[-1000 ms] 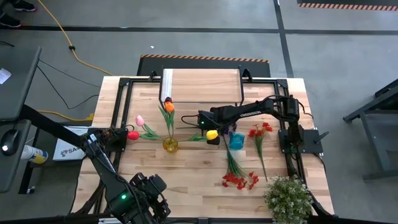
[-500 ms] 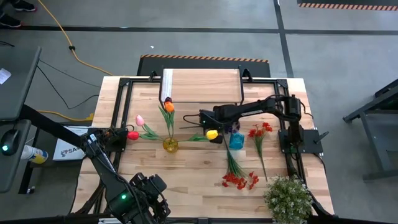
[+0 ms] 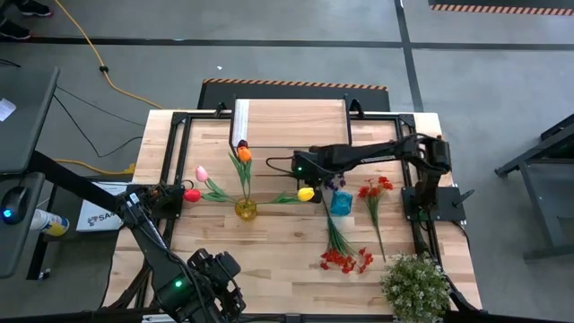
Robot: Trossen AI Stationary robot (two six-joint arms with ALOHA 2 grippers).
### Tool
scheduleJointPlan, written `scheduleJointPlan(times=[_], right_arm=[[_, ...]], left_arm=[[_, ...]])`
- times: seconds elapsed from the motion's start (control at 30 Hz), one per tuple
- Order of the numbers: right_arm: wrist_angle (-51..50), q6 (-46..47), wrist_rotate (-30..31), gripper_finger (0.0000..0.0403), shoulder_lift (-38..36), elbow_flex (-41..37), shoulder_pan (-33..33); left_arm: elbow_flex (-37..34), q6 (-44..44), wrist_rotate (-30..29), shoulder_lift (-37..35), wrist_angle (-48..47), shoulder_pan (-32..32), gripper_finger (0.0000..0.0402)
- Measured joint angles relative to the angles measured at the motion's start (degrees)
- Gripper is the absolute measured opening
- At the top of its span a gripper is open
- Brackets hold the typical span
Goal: Pick and place flowers into a vace then onto a shelf
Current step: Put the purple flowers into the blue vase
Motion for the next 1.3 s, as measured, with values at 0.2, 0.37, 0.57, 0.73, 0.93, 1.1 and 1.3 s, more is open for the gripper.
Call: scheduleJointPlan(times=[0.2, 0.37, 0.57, 0.73, 0.93, 1.1, 1.3], right_arm=[[-1.5, -0.1, 1.5, 0.0001, -2.7, 0.0, 0.0], [-4.7, -0.1, 2.1, 0.0, -4.1, 0.0, 0.0], [-6.7, -0.1, 2.3, 0.0, -5.5, 0.0, 0.0], [-7.3, 0.0, 2.1, 0.0, -7.4, 0.0, 0.1], [-7.5, 0.0, 0.8, 0.0, -9.3, 0.1, 0.1], [-8.7, 0.5, 0.6, 0.0, -11.4, 0.1, 0.1], [-10.7, 1.2, 0.8, 0.0, -14.5, 0.1, 0.1]], left_arm=[[0.0, 0.0, 0.0, 0.0, 0.0, 0.0, 0.0365], [0.0, 0.2, 0.0, 0.0, 0.0, 0.0, 0.0365], [0.0, 0.2, -0.3, 0.0, 0.0, 0.0, 0.0365], [0.0, 0.2, -0.5, 0.0, 0.1, 0.0, 0.0365], [0.0, 0.2, -0.7, 0.0, 0.5, 0.0, 0.0365], [0.0, 0.1, -0.7, 0.0, 0.9, 0.0, 0.0365], [0.0, 0.1, -0.8, 0.0, 1.5, 0.0, 0.0365]])
